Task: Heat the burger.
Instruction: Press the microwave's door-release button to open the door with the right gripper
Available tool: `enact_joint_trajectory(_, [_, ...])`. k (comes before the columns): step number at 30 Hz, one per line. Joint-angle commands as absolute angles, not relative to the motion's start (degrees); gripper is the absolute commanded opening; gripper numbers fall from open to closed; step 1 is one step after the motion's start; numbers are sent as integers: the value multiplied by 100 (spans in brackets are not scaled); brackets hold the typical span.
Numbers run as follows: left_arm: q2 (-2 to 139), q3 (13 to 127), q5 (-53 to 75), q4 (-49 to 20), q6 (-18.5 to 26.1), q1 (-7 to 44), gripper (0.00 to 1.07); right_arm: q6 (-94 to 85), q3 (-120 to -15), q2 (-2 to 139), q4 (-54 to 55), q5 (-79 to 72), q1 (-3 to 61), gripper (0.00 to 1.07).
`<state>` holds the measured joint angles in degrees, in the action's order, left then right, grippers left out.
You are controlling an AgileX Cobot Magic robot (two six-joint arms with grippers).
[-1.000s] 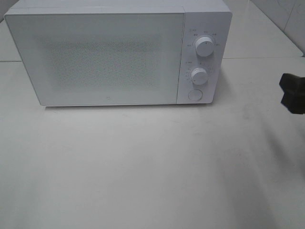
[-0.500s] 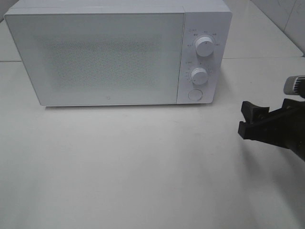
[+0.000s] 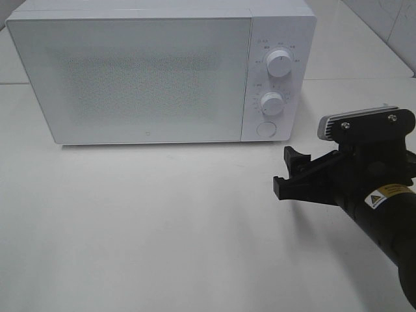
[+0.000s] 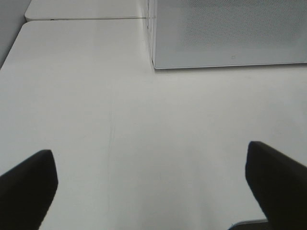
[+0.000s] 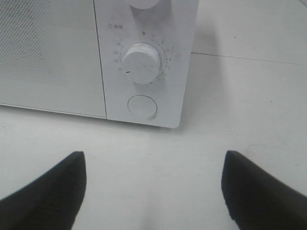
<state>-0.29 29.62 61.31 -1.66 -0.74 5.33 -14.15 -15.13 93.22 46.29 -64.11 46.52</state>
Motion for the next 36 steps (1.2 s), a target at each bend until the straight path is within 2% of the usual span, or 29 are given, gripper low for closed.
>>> enact_joint_trajectory(1, [-57, 2962, 6136, -183, -63, 521, 100, -1507, -1633, 9397, 4664, -6452, 4704, 76])
enact_joint_trajectory(15, [-57, 2962, 6136, -183, -63, 521, 100, -642, -1633, 9408, 4687, -6457, 4704, 75])
enact_joint_trajectory(26, [-57, 2962, 6136, -183, -63, 521, 100, 2733, -1633, 9408, 4687, -6463, 4704, 72])
enact_joint_trajectory(28, [-57, 2962, 6136, -183, -63, 521, 100, 3827, -1633, 9408, 4687, -6463, 4704, 67])
enact_joint_trajectory(29, [-57, 2962, 6136, -183, -63, 521, 100, 3827, -1633, 9408, 4687, -6463, 4704, 67])
enact_joint_trajectory(31, [-57, 2962, 6136, -183, -63, 521, 100, 4927, -1633, 9408, 4687, -6463, 4704, 59])
enact_joint_trajectory(32, [-57, 2962, 6136, -183, -63, 521, 100, 4927, -1633, 9408, 4687, -6463, 4704, 59])
enact_joint_trajectory(33, [-57, 2962, 6136, -183, -63, 521, 100, 5695, -1633, 9408, 4687, -6463, 4704, 52])
enact_joint_trajectory(35, [-57, 2962, 6136, -183, -63, 521, 100, 5987, -1633, 9408, 4687, -6463, 4704, 49])
enact_joint_trajectory(36, [-57, 2962, 6136, -183, -63, 521, 100, 6618, -1633, 9408, 4687, -6457, 4704, 41])
